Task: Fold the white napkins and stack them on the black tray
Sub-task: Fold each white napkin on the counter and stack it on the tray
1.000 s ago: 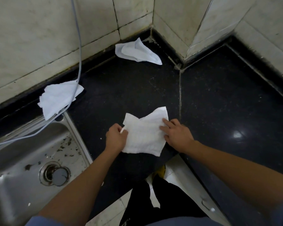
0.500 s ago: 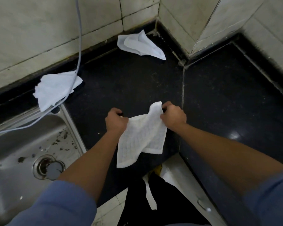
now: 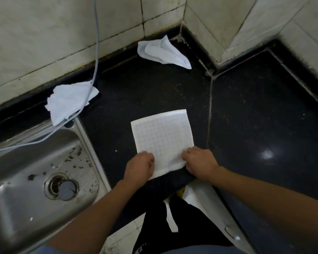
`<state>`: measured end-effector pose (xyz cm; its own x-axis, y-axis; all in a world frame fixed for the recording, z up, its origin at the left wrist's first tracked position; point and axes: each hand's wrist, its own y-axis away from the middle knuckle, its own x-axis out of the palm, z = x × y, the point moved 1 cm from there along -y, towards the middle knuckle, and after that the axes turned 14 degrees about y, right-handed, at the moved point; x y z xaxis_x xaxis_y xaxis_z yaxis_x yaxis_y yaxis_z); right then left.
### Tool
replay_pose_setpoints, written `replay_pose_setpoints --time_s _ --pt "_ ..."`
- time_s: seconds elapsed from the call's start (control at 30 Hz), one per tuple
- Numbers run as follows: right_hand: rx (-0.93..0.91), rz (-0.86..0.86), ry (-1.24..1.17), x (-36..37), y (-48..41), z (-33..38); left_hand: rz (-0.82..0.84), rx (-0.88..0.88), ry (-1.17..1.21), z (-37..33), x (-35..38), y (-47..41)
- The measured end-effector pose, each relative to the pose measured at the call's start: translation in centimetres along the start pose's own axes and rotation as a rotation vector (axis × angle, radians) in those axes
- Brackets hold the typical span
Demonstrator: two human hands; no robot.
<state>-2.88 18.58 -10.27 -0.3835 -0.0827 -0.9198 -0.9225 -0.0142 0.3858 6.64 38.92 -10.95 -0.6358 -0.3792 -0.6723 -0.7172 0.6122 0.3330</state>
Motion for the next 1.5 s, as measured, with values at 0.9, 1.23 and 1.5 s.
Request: replay_pose_setpoints --time_s 0.9,1.23,1.5 --pt "-0.094 0.070 -0.298 1.4 5.6 -4.4 0.345 0.069 -0.060 0.9 -0.3 4.1" --pt "0.332 -0.029 -0.500 -2.9 -3.3 -8.1 -0.192 -0.330 0.494 0.8 -6.0 -5.0" --pt "0.428 -0.036 -0.247 -1.9 -6.8 -7.2 -0.258 -0.494 0.219 1.9 -3.9 -8.6"
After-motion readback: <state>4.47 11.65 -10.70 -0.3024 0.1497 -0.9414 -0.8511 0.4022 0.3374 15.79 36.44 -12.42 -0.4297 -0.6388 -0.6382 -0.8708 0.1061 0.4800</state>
